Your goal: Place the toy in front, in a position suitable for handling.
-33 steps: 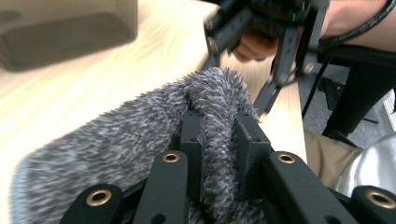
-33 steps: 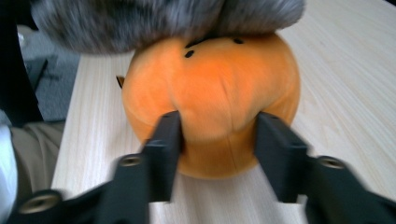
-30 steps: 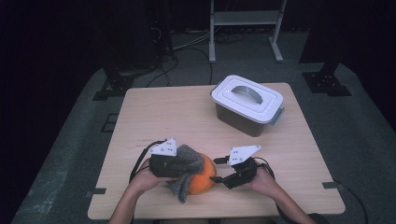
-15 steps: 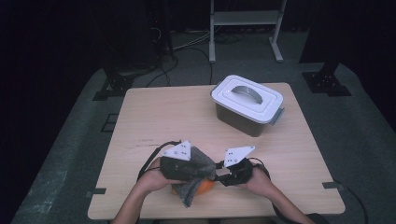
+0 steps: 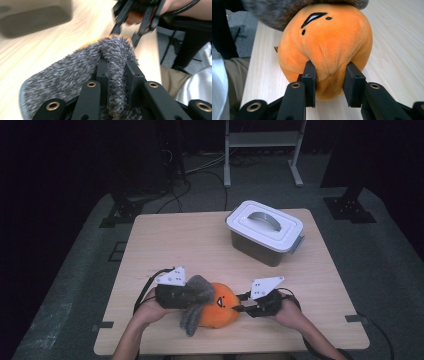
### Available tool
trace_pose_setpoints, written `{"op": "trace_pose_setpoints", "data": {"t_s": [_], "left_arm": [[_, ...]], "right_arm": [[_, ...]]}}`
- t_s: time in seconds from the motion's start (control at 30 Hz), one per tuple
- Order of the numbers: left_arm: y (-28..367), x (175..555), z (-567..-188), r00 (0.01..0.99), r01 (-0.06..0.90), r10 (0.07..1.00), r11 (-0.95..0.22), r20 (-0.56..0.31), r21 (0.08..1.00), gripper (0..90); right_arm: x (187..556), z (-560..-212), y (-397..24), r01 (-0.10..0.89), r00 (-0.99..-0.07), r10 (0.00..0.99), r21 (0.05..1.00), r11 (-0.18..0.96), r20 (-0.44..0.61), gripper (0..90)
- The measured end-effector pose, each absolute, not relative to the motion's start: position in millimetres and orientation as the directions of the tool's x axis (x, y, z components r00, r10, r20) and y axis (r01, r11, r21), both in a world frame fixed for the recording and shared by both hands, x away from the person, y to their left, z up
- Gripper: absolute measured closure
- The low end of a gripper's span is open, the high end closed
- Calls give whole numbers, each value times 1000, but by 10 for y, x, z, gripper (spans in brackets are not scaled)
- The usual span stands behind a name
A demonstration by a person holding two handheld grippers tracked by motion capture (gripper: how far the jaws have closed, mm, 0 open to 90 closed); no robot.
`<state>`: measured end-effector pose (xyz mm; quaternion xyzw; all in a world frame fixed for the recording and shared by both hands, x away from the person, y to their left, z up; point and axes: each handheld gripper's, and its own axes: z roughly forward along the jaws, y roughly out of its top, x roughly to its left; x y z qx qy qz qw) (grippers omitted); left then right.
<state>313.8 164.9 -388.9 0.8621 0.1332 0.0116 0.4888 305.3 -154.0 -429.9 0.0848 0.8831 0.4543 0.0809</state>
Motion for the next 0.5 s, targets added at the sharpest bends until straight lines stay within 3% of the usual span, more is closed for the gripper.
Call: {"op": "trace_pose_setpoints", "data": {"t_s": [0.1, 0.2, 0.3, 0.5], "left_arm": [[1692, 3164, -3922, 967, 221, 210, -425, -142, 878, 756], [1578, 3196, -3976, 969, 223, 192, -406, -155, 886, 757], [1422, 3201, -4058, 972, 221, 172, -448, -159, 866, 756], [1276, 3125, -4119, 977, 212, 106, -472, -184, 856, 756]], "right_arm": [[3065, -4301, -1648, 83, -969, 236, 815, 574, -67, 632], [3078, -4313, -1667, 108, -970, 241, 818, 565, -38, 548], [3099, -4266, -1646, 134, -973, 231, 817, 561, 1, 386], [3173, -4142, -1585, 181, -970, 232, 848, 498, 71, 285]]}}
